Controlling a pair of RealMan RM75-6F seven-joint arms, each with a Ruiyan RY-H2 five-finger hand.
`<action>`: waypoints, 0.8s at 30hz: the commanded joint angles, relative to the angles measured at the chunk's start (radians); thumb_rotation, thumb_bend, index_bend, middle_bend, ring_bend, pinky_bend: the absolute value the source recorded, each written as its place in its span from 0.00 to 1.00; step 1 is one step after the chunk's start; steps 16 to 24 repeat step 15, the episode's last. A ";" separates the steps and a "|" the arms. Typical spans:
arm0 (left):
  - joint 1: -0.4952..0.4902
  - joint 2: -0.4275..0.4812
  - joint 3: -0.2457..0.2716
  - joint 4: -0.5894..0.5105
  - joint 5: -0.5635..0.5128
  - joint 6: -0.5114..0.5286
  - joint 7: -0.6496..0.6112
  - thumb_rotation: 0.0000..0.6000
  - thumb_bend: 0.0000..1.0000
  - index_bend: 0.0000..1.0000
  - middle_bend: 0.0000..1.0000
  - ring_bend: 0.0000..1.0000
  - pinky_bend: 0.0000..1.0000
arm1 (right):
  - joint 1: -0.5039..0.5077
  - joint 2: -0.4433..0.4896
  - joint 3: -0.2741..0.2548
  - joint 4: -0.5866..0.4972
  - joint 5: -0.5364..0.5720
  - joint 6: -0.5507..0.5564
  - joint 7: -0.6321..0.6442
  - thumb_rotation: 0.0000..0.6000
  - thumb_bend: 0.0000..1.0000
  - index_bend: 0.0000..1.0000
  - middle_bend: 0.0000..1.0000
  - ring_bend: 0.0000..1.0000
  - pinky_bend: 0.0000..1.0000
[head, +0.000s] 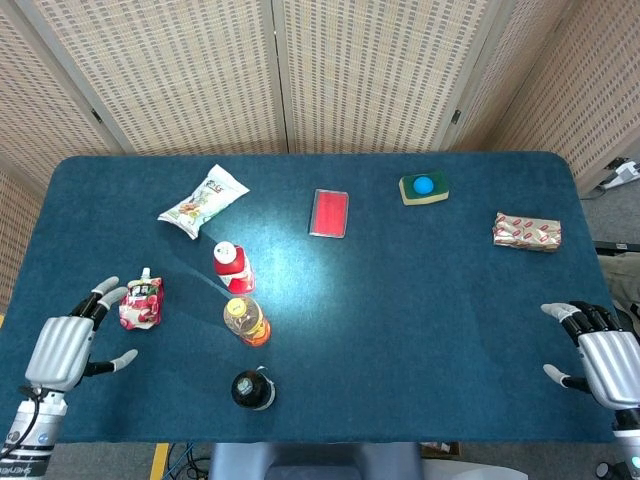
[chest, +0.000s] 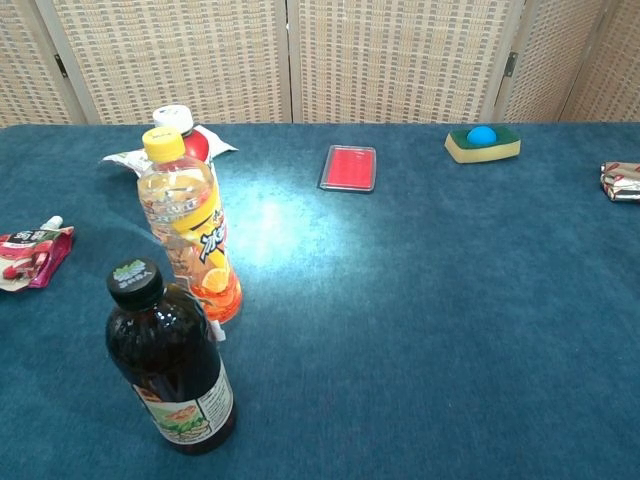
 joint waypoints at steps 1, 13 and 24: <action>0.061 0.008 0.059 0.022 0.093 0.053 -0.008 1.00 0.01 0.21 0.15 0.30 0.63 | 0.000 -0.003 -0.002 -0.001 -0.001 -0.001 -0.009 1.00 0.00 0.26 0.28 0.18 0.22; 0.103 -0.020 0.066 0.109 0.140 0.025 -0.030 1.00 0.01 0.23 0.16 0.30 0.63 | 0.012 -0.012 0.000 0.001 0.020 -0.029 -0.032 1.00 0.00 0.26 0.28 0.18 0.22; 0.108 -0.022 0.063 0.114 0.140 0.021 -0.028 1.00 0.01 0.24 0.16 0.30 0.63 | 0.012 -0.013 0.000 0.001 0.019 -0.030 -0.029 1.00 0.00 0.26 0.28 0.18 0.22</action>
